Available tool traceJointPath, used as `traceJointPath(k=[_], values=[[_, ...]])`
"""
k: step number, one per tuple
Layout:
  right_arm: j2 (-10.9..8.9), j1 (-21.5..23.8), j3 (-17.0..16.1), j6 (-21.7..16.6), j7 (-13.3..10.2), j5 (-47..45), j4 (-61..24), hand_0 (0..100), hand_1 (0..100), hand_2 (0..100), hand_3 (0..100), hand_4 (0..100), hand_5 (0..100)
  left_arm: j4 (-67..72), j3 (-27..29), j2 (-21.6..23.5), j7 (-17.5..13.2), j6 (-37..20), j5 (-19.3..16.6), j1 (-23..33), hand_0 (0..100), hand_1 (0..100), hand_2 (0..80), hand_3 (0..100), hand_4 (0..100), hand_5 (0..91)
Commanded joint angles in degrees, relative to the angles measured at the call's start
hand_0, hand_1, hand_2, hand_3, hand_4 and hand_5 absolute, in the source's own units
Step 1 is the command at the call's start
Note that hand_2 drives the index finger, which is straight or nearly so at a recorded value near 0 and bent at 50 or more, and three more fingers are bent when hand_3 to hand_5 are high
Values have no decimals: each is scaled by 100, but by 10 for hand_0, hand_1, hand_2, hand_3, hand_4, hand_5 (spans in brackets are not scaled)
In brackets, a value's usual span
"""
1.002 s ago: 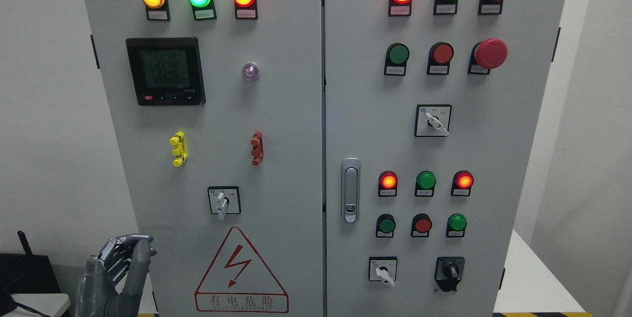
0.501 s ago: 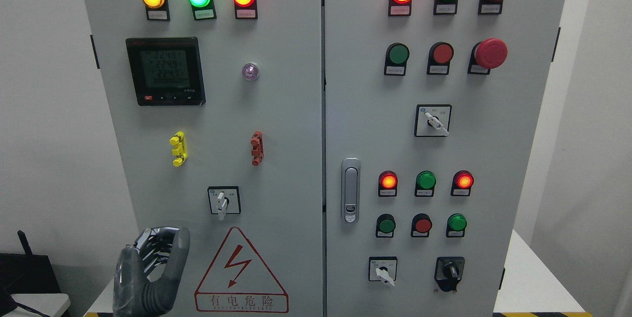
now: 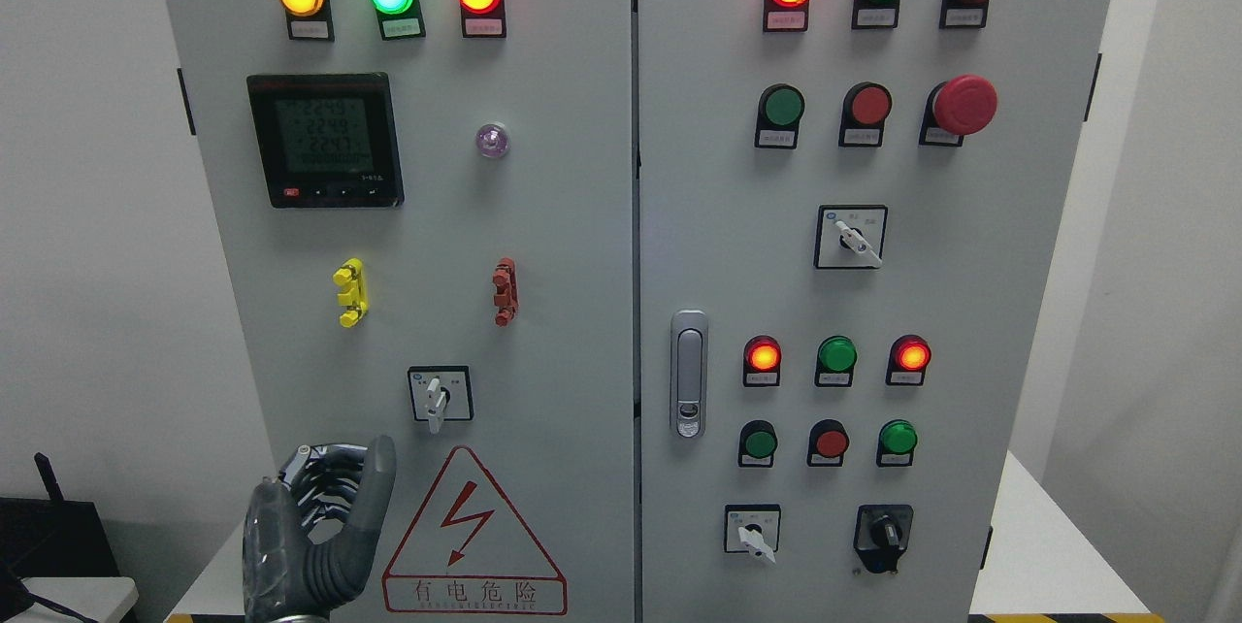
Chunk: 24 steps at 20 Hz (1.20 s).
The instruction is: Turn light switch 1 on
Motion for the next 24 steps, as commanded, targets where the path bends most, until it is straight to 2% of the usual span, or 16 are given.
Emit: traceJointPath(k=[1,10,15,24], values=[[0,0,0,-4,-2,-106,0,120,389,0,0,0,0,74,-217,-138,212,140,-53,-98,47,371,527,718,741,668],[0,0,0,-4,-2,-97,0,120,389,0,0,0,0,214,-340,-226,344,272,-44,-186,50,413,528,728,751,675],[0,0,0,-4,-2,-97,0,120,389,0,0,0,0,372,-331,-261,467,272,-44,-335,89,447,529,733,751,679],[0,0,0,-4,-2,-106,0,120,389,0,0,0,0,469,-340,-261,669,308,113,-379,113,487,522,734,755,682]])
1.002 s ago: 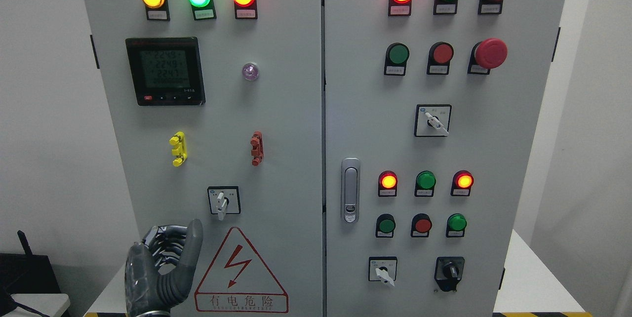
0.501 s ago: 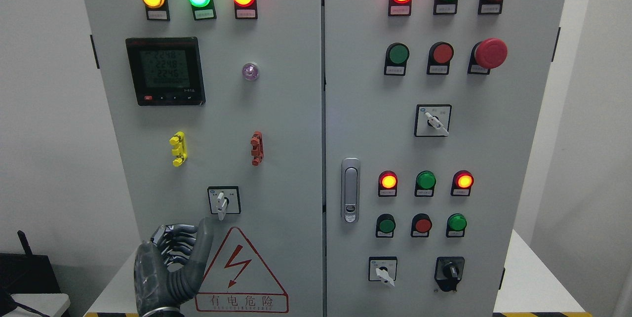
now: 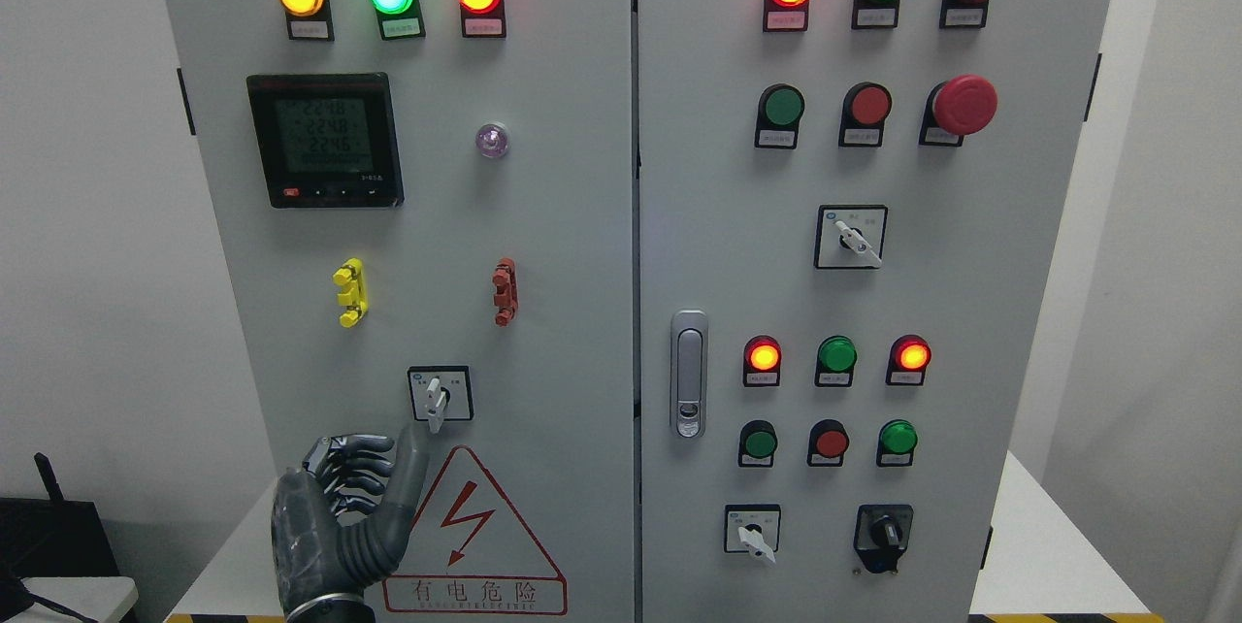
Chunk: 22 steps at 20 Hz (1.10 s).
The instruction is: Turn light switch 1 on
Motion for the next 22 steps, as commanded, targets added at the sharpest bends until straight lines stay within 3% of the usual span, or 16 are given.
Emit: traceJointPath(k=[1,22], values=[[0,0,0,-3,-3,-105,0,120,389,0,0,0,0,176,-62,-42,110,10,181,-52,116,487,522,736,755,682],[0,0,0,-3,-3,-105,0,120,389,0,0,0,0,378,-229,-77,146,388,261,-535,148,492,521,742,753,684]])
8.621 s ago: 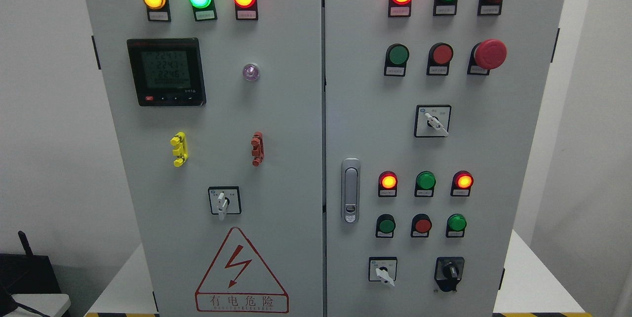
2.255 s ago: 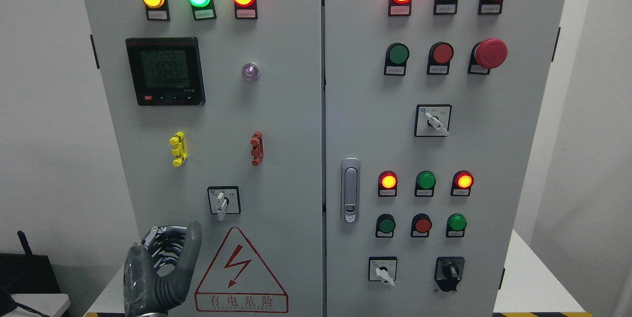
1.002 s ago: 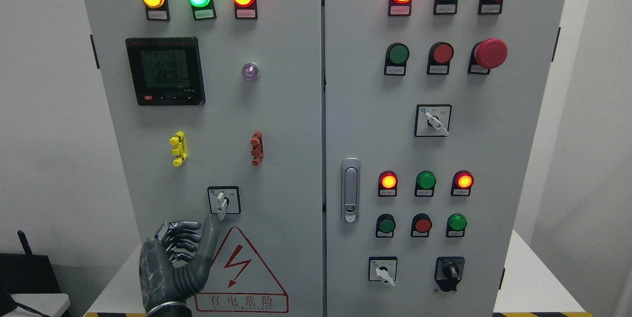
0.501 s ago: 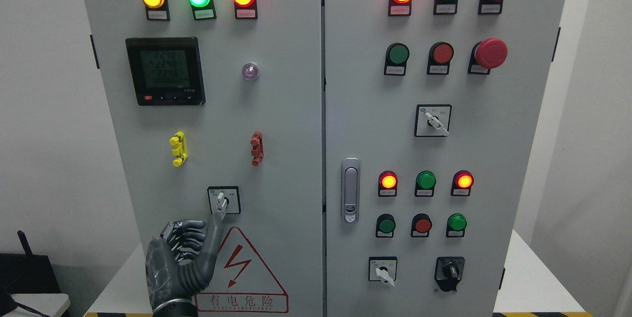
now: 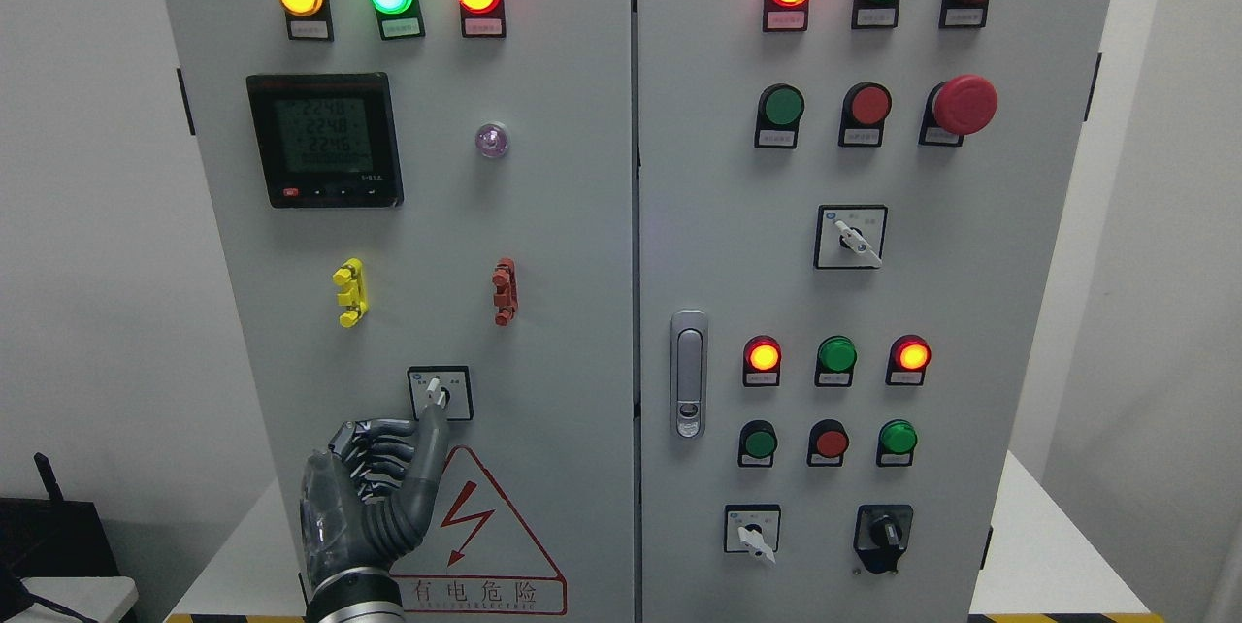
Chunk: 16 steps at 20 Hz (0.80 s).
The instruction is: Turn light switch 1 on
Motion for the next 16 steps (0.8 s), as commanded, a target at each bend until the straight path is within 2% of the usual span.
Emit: traceJointPath(k=[1,16], values=[[0,0,0,-3,-3,-97,0,120,389,0,0,0,0,148,-78,-16,31,70,3,-147,149,492,520,743,753,684],[0,0,0,-3,-3,-97,0,120,389,0,0,0,0,157,-96,-25,93,298,3,-217,150,488,523,739,754,687]])
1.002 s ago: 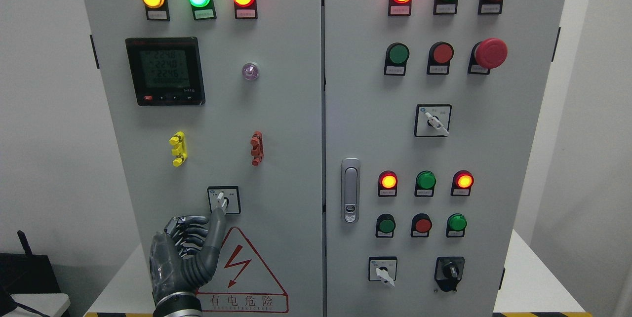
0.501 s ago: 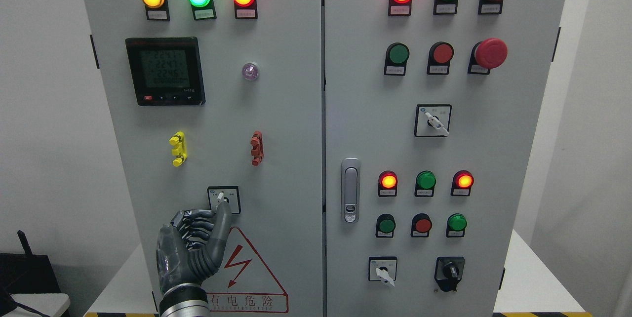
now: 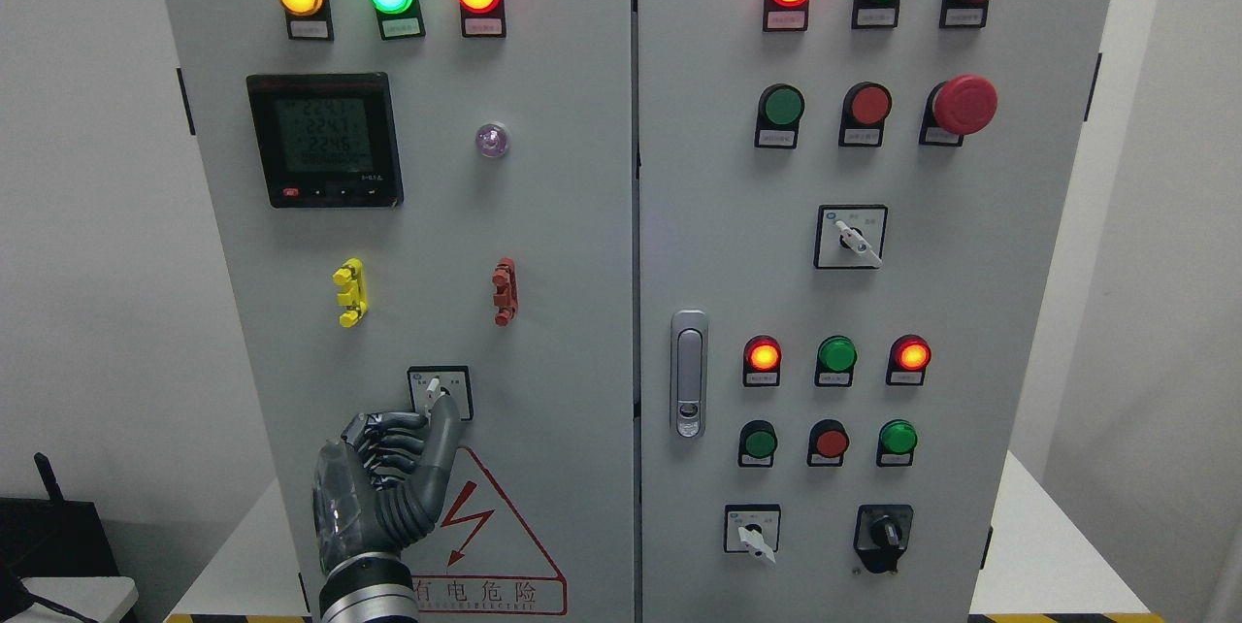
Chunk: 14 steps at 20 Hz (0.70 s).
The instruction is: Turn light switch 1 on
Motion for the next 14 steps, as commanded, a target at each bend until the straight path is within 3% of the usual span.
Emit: traceJointPath(k=[1,14], values=[[0,0,0,-3,-2,-105,0,120,389,0,0,0,0,38,-23,-7,2,28,0,-58,152,487,524,739,754,687],[0,0,0,-3,-2,-97,0,120,389,0,0,0,0,38,-76,-7,2,186,-9,-119,181,459,535,740,758,688]])
